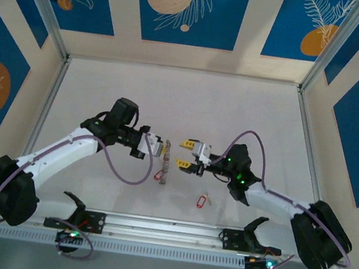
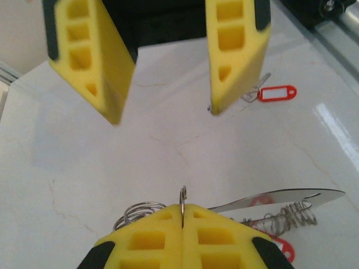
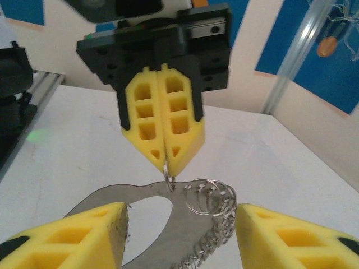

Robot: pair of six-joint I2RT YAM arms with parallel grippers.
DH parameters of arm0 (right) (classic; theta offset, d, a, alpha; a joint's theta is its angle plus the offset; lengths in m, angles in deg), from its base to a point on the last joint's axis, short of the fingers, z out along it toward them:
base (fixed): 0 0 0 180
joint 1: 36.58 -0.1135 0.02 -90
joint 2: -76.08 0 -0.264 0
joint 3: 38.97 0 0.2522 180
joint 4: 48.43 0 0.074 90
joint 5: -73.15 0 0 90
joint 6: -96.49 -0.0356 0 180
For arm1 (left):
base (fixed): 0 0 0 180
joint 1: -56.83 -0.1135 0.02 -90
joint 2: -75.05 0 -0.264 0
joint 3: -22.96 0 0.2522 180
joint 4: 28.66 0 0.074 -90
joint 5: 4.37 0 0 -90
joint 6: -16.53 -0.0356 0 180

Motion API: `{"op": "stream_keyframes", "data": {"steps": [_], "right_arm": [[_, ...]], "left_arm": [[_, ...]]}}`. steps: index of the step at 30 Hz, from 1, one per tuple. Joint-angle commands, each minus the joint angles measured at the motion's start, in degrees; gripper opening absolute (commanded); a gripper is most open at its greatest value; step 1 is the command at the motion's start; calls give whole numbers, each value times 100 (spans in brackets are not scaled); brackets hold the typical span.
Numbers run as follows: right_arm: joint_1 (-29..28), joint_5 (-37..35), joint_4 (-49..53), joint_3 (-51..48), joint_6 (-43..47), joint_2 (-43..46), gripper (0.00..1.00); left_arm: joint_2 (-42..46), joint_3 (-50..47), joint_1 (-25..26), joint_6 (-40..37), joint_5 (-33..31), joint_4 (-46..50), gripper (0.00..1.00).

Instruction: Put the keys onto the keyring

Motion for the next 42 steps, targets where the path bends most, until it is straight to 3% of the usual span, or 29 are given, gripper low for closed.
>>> {"op": "stream_keyframes", "data": {"steps": [1,9,20,26,31,37,42], "right_arm": [[-15,-661,1298,-62,-188,453,55],[-165,-1,1416,-320,454,831,53],[-308,-395,1999,-256,1034,1065,53],[-346,-346,1002,-92,928,642,37],[-361,-371,-190,-57,541,274,37],[-374,-354,-395,27,542,128,34],[-374,-370,-360,10,536,99,22]], "left_arm": [[235,-254,42,-787,60,-548,0],[176,-388,36,-919,555,-1031,0],[4,-352,61,-919,812,-1285,0],[-147,-236,114,-526,1350,-1334,0],[-328,6,113,-216,1897,-1086,0],[-533,198,113,16,2197,-982,0],[-567,241,106,160,2198,-1006,0]]}}
